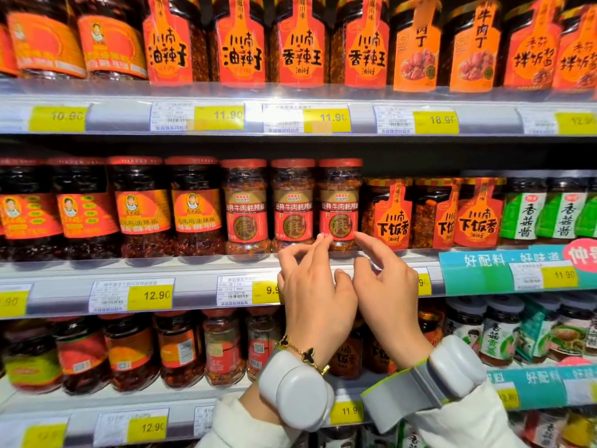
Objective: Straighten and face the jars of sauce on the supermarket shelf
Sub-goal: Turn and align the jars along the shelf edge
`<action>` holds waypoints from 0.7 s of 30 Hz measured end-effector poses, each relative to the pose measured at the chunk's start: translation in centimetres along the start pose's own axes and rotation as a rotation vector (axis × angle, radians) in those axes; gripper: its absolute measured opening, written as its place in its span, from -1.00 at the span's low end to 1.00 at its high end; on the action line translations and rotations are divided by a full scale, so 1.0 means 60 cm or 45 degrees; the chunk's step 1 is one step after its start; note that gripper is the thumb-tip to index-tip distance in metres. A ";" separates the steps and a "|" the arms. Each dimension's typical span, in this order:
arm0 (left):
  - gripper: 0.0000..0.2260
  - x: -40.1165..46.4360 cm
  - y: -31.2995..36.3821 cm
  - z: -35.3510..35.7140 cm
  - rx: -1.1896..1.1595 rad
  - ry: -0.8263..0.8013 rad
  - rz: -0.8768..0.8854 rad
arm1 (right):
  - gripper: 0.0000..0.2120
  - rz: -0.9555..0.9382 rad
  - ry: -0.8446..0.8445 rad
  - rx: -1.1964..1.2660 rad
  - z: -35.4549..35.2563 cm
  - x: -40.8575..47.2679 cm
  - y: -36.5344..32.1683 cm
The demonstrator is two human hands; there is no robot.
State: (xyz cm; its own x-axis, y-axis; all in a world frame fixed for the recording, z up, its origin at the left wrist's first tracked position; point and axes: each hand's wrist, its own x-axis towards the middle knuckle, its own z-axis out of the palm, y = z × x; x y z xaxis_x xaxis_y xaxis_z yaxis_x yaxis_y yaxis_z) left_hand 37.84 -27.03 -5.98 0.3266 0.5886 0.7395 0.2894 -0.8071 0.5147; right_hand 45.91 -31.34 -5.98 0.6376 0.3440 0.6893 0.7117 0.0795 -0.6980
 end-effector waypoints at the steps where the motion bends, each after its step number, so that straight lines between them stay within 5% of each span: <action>1: -0.49 -0.001 0.001 -0.001 0.010 -0.003 -0.012 | -0.64 0.000 -0.012 0.001 -0.002 -0.002 -0.001; 9: -0.47 -0.017 0.002 -0.012 0.031 0.055 -0.012 | -0.64 -0.059 0.007 0.051 -0.011 -0.021 -0.006; 21: -0.80 -0.085 -0.048 -0.022 0.010 0.174 -0.028 | -0.77 -0.286 -0.043 0.062 0.002 -0.091 0.040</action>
State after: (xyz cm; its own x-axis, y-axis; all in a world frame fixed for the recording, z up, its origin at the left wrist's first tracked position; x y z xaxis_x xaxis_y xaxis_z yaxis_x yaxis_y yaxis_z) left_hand 34.14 -27.80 -10.65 0.1949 0.5937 0.7807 0.3024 -0.7936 0.5280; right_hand 44.09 -32.91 -11.43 0.4542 0.3438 0.8219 0.8189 0.2022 -0.5371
